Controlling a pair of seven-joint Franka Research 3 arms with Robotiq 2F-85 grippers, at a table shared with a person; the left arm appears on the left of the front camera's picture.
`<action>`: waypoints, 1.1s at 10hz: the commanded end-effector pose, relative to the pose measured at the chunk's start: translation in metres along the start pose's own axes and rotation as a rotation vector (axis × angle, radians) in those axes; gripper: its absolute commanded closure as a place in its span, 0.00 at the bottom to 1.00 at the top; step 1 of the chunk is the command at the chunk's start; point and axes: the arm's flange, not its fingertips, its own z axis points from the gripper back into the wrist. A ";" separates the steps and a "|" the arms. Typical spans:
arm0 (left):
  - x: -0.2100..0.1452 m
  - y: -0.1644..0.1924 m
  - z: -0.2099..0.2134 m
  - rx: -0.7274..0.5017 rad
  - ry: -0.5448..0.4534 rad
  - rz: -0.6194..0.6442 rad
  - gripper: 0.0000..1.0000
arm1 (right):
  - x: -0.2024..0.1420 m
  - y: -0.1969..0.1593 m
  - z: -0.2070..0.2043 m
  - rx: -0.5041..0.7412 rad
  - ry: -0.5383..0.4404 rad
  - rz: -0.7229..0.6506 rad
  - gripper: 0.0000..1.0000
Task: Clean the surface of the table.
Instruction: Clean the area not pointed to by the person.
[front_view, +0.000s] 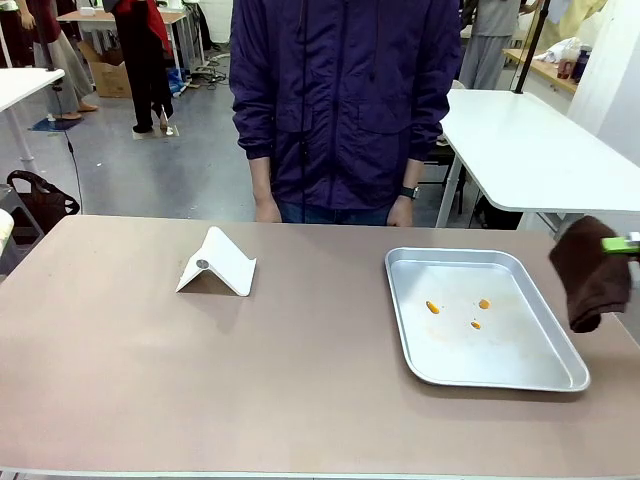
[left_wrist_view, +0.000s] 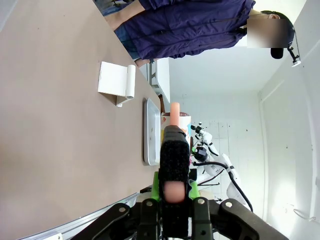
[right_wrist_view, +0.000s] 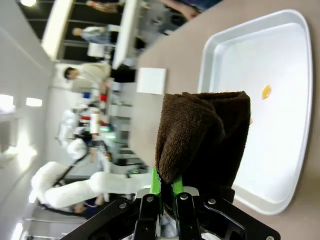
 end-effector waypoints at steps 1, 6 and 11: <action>0.001 -0.003 -0.001 -0.010 -0.013 -0.011 0.78 | 0.017 0.000 -0.035 -0.259 0.015 -0.021 0.90; 0.001 -0.003 -0.001 -0.010 -0.013 -0.011 0.78 | 0.058 -0.009 -0.115 -0.609 0.202 0.038 0.98; 0.001 -0.003 -0.001 -0.010 -0.013 -0.011 0.78 | 0.065 -0.031 -0.139 -0.679 0.103 0.055 0.98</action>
